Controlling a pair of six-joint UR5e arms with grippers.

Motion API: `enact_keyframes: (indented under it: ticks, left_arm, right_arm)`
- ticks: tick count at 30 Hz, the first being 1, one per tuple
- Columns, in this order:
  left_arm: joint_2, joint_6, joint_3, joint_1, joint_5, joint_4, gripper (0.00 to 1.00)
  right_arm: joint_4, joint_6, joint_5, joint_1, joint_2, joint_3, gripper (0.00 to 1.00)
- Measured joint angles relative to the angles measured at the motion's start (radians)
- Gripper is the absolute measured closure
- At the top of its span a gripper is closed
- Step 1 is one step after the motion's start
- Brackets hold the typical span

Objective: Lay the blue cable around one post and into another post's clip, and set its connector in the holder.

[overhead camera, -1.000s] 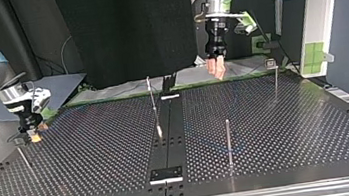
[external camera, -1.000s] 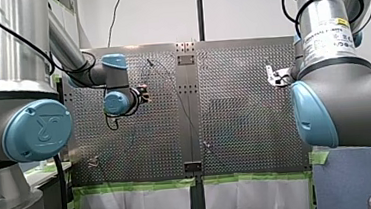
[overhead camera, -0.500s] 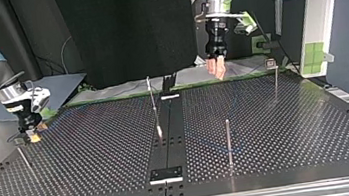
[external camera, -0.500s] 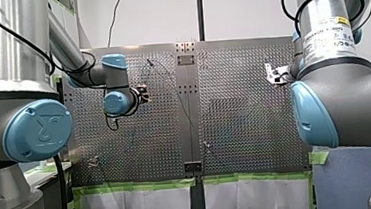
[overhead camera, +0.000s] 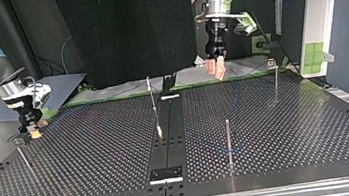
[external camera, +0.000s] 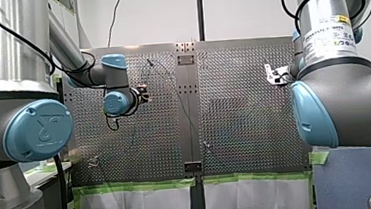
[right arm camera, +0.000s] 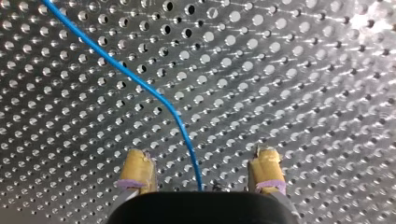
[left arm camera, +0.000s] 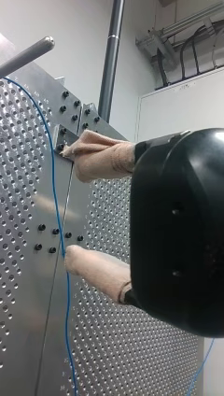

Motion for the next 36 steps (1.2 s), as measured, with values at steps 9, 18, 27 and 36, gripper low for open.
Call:
enact_keyframes:
  ticks: [9,18,27,36]
  left_arm:
    - [0.0,-0.004,0.0,0.0,0.001,-0.001,0.0]
    - [0.0,-0.01,-0.02,-0.01,-0.005,-0.001,0.0]
    - [-0.026,-0.035,-0.075,-0.016,-0.012,0.006,0.0]
    - [-0.097,-0.001,-0.082,-0.028,-0.033,-0.016,0.0]
  right_arm:
    - [-0.072,0.057,-0.003,0.024,-0.075,0.075,0.01]
    - [-0.148,0.056,0.009,0.093,-0.094,0.151,0.01]
    - [-0.226,0.054,0.081,0.171,-0.09,0.23,0.01]
    - [-0.295,0.053,0.151,0.241,-0.087,0.288,0.01]
